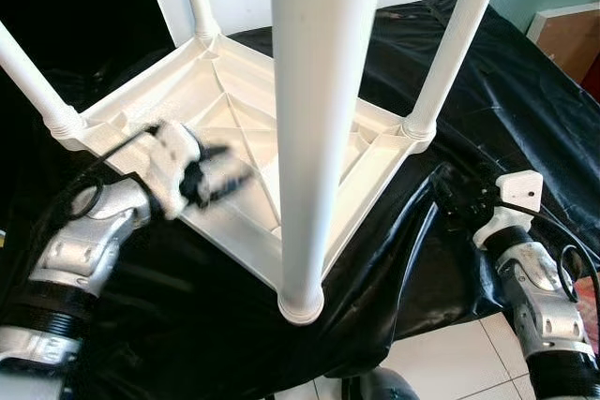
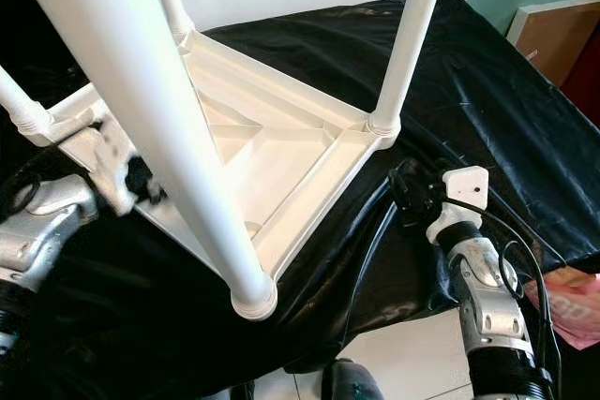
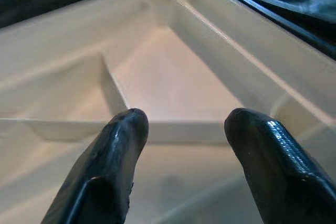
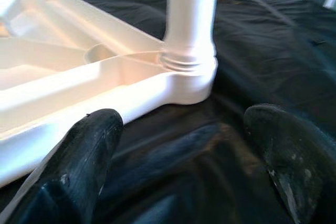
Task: Building children table
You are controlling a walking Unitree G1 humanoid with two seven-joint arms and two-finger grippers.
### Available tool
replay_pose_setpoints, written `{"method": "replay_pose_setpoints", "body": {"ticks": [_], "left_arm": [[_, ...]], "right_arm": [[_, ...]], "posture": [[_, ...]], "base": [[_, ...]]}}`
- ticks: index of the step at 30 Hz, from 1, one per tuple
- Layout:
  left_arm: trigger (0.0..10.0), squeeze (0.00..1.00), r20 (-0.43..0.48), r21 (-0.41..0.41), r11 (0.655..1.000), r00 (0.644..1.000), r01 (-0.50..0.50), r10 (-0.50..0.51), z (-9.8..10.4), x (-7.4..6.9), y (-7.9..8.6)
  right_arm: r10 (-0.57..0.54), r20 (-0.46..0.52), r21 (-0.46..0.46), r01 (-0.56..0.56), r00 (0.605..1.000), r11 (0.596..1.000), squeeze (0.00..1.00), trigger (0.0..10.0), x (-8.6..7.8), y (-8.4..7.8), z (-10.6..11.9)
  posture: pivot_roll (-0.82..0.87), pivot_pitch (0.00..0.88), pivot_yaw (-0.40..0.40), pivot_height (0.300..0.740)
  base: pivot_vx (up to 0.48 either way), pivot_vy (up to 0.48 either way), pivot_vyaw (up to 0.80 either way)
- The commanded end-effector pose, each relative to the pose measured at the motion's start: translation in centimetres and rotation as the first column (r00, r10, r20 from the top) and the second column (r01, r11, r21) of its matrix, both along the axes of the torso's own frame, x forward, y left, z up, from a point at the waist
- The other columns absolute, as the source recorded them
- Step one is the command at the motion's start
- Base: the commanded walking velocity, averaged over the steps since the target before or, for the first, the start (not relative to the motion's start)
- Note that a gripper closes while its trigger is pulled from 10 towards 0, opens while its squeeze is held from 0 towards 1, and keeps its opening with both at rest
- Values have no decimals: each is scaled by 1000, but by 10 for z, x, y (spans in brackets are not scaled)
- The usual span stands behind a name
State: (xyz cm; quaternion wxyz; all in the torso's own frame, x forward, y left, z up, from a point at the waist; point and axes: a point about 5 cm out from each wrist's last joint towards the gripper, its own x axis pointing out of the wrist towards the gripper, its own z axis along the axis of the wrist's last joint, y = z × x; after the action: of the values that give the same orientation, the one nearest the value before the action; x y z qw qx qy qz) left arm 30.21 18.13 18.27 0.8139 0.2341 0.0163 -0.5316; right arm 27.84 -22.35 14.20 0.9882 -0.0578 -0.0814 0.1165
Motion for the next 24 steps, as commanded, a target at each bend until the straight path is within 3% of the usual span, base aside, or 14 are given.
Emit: {"method": "replay_pose_setpoints", "body": {"ticks": [1,2,8,11,16,20,24], "left_arm": [[10000,0,-16,36,998,998,53,-52,-2,-2,-1],[10000,0,-18,98,992,996,85,-84,-8,-2,-2],[10000,0,-5,185,977,994,105,-106,-18,1,-2],[10000,0,17,276,953,990,128,-137,-24,7,-1],[10000,0,22,342,932,990,123,-139,-27,12,2],[10000,0,21,439,894,993,91,-112,-32,25,3],[10000,0,-5,463,881,994,97,-106,-34,30,3]], "right_arm": [[22,-25,2,-22,999,1000,0,10000,-2,1,-3],[47,-37,-1,-47,998,999,0,10000,-4,5,-3],[63,-43,-4,-63,997,998,0,10000,-3,7,-1],[64,-41,-5,-64,997,998,0,10000,-3,7,2],[64,-43,-4,-64,997,998,0,10000,-3,7,3],[61,-41,-7,-61,997,998,0,10000,-3,8,5],[62,-41,-8,-62,997,998,0,10000,-2,9,5]], "posture": [[-14,147,24,740],[-13,146,20,740],[-16,145,20,740],[-22,143,25,740],[-25,143,28,740],[-28,145,35,740],[-30,145,38,740]], "base": [[0,0,0],[0,0,0],[0,0,0],[0,0,0],[0,0,0],[0,0,0],[0,0,0]]}}
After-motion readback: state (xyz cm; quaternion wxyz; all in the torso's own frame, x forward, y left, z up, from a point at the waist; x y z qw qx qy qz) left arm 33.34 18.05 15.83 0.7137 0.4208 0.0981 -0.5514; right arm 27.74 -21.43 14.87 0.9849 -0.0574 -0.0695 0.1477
